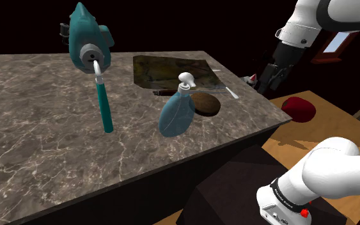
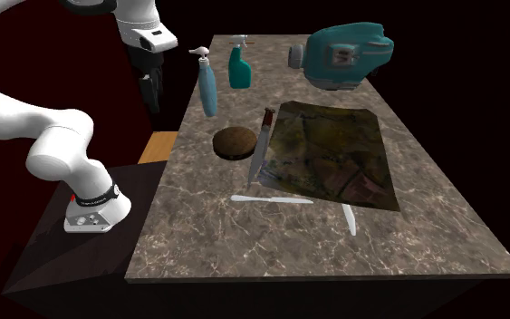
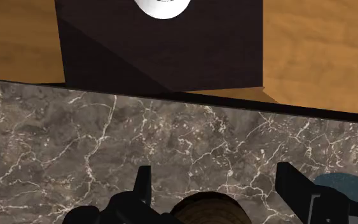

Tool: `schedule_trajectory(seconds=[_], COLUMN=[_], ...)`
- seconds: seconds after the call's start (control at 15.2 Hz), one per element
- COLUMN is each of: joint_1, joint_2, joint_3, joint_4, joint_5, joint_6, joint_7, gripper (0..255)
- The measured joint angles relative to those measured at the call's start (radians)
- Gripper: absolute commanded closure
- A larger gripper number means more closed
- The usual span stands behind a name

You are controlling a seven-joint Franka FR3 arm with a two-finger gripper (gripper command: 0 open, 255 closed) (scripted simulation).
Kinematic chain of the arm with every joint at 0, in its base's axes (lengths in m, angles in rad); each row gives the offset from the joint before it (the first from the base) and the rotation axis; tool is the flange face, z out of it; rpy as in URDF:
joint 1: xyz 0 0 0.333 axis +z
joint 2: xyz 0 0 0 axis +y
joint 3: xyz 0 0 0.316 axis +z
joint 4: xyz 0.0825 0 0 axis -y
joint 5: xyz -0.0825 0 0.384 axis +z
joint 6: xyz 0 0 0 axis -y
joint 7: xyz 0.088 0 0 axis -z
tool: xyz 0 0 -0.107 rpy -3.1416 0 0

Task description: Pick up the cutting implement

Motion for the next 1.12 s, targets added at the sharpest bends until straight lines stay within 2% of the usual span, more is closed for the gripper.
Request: schedule_trajectory(seconds=[0.13, 0.33, 0.73, 1.12], joint_1=[0.005, 0.03, 0.092, 0.15], joint_2=[0.017, 0.09, 0.291, 0.515], joint_3=[-0.007, -0.045, -0.112, -0.157], joint_4=[0.003, 0.011, 0.075, 0.184], joint_5=[-0.006, -0.035, -0.07, -0.065], joint_6=[0.014, 0.082, 0.234, 0.365], joint_7=[-0.02, -0.131, -0.378, -0.626], gripper=[0, 0, 0, 0])
